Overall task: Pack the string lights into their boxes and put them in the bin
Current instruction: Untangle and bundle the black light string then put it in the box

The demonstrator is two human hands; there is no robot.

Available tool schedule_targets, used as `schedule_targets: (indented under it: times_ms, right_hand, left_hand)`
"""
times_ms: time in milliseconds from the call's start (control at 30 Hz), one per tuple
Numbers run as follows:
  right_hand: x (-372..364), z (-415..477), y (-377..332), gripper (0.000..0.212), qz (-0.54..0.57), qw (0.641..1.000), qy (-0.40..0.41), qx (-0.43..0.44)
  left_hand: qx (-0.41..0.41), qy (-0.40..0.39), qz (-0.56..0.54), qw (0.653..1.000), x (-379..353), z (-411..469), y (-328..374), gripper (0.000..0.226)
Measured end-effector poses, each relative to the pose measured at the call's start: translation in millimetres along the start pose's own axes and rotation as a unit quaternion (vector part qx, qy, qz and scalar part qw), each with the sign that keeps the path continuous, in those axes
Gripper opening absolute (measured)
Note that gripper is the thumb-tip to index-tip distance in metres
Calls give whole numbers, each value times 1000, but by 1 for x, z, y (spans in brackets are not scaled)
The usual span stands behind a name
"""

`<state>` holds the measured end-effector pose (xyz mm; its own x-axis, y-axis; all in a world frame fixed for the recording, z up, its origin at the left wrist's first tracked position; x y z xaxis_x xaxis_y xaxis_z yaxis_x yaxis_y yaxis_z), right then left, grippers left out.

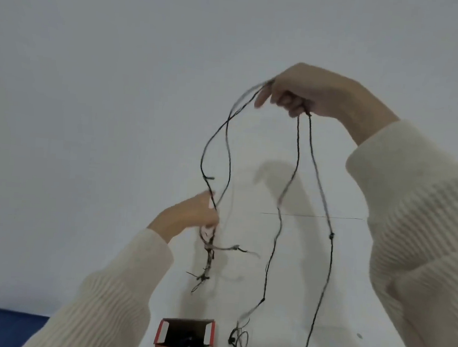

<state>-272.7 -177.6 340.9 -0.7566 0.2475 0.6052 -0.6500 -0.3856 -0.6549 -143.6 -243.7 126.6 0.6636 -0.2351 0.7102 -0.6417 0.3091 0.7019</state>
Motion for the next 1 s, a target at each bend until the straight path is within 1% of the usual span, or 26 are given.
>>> schedule_targets:
  times_ms: [33,67,100,133,167,200,233,267,300,333,367,433,500,533,567,633,667,700,733,767,833,867,933,1000]
  right_hand:
    - [-11,-3,1,15,-58,998,-30,-3]
    - [-18,-4,2,17,-106,994,-42,-1]
    - [-23,-5,3,20,-139,990,-40,6]
    - [-26,-4,3,23,-158,987,-33,15]
    - [-28,-4,2,25,-169,985,-28,26]
    - [-29,-4,1,26,-175,984,-25,36]
    - [-27,-4,1,25,-177,983,-16,45]
    - [-21,-3,1,24,-174,983,3,52]
    - [-11,-1,5,21,-175,982,33,54]
    - [0,0,11,18,-188,979,66,50]
    - [11,1,20,16,-211,972,100,39]
    - [32,2,46,17,-258,952,162,-10]
    - [50,-5,66,20,-276,933,217,-76]
    - [56,-8,70,22,-262,931,237,-96]
    - [58,-9,69,22,-220,939,246,-98]
    - [54,-9,64,17,-76,963,248,-77]
    - [50,-10,63,14,14,964,255,-71]
    - [47,-11,62,12,95,957,266,-60]
    - [46,-12,61,13,151,945,286,-44]
    - [49,-11,59,17,171,934,314,-24]
    - [59,-13,52,18,116,918,379,11]
    - [60,-14,49,16,98,915,391,21]
    - [57,-12,48,16,91,921,379,14]
    - [49,-8,54,20,111,931,347,-8]
  left_hand:
    - [-52,47,-136,988,14,-5,24,65]
    - [-106,96,-270,952,31,-11,46,63]
    - [-147,131,-365,910,44,-17,62,64]
    - [-172,137,-415,883,51,-19,75,74]
    - [-184,123,-435,873,51,-20,88,83]
    - [-189,99,-434,875,48,-20,98,82]
    - [-199,73,-413,886,42,-22,109,68]
    - [-213,65,-367,903,39,-25,117,47]
    - [-228,80,-312,919,39,-25,122,28]
    - [-240,110,-278,923,44,-23,122,23]
    - [-241,140,-256,926,48,-21,118,26]
    - [-217,150,-236,935,48,-14,104,31]
    - [-190,116,-197,955,36,-9,92,32]
    - [-177,91,-184,963,27,-6,86,32]
    - [-167,69,-180,967,18,-3,82,31]
    - [-156,47,-178,970,7,-1,78,32]
    - [-158,44,-179,970,3,0,80,32]
    - [-163,47,-178,969,1,0,84,33]
    - [-168,52,-174,969,-2,0,89,34]
    - [-172,58,-170,969,-3,1,92,34]
    - [-174,66,-166,968,-5,4,94,33]
    - [-171,67,-161,970,-6,5,93,33]
    - [-150,59,-155,975,-10,10,85,32]
    - [-111,52,-166,979,-15,16,78,30]
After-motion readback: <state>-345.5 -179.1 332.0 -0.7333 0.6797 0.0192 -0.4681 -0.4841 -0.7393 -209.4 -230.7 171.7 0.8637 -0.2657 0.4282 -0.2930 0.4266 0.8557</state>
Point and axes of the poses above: each hand's wrist, its own z-axis towards the middle knuckle, its own x-axis out of the back of the hand, y = z × x, the point moved 10 cm from there along z, towards the middle knuckle
